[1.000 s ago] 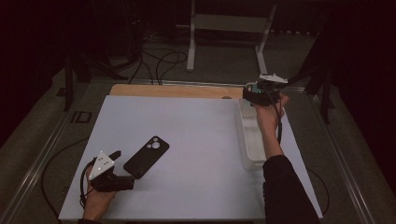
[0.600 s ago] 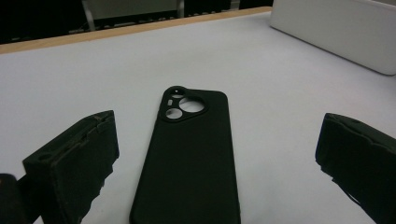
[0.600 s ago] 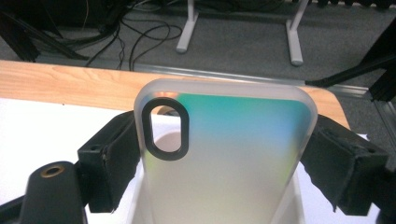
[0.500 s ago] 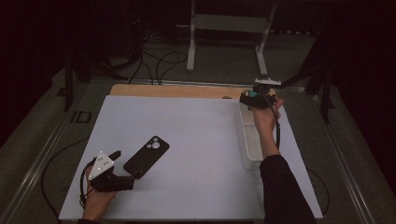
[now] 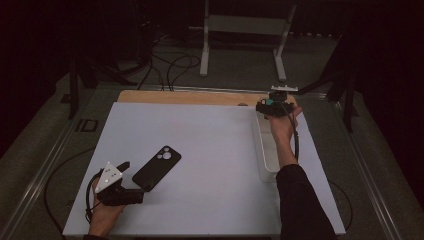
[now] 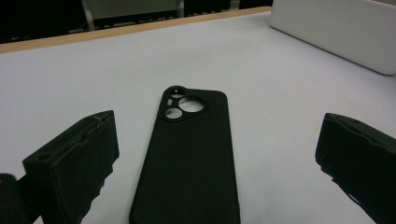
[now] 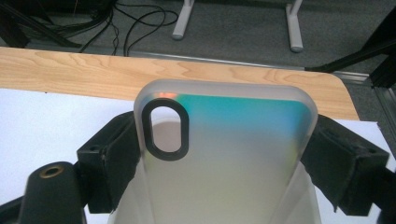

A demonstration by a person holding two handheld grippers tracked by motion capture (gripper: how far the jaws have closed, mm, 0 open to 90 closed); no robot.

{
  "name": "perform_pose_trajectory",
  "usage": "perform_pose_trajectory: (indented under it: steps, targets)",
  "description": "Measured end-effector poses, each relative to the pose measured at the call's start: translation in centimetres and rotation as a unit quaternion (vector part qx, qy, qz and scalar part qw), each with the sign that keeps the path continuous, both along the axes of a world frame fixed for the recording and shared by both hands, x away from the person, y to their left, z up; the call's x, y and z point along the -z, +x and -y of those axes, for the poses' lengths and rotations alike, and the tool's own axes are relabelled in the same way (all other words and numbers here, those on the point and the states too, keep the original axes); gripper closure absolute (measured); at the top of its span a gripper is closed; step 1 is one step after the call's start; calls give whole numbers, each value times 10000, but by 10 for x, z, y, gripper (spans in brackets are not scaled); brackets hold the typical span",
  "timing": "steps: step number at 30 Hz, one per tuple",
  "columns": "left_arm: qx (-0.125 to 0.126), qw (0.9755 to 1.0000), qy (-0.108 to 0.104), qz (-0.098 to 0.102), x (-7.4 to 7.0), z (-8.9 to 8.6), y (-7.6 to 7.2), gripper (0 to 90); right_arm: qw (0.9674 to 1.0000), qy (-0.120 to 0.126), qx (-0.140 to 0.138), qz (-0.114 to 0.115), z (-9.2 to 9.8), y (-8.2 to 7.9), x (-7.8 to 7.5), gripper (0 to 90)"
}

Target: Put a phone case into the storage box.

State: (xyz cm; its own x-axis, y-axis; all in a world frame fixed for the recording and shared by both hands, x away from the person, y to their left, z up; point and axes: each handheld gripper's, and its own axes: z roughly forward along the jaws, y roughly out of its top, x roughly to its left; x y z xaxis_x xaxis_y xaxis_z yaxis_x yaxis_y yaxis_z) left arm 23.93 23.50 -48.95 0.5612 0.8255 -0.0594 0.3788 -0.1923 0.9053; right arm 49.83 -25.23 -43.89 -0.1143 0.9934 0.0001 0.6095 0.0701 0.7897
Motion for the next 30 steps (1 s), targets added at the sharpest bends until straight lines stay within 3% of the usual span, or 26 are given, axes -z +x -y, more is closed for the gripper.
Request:
perform_pose_trajectory:
  steps: [7, 13, 27, 30]
  targets:
    - [9, 10000, -3, -4, 0, 1, 0, 0, 9999, -74, 20, 134, 2, -1, -5, 98]
    - [3, 10000, 1, -6, 0, 1, 0, 0, 9996, 67, 33, 288, 6, -7, -11, 99]
    - [-8, 10000, 22, -8, 0, 1, 0, 0, 9959, 477, -496, 579, -7, -34, -30, 102]
    - [-11, 10000, 6, 1, 0, 1, 0, 0, 9952, 441, -651, 584, -13, -41, -30, 102]
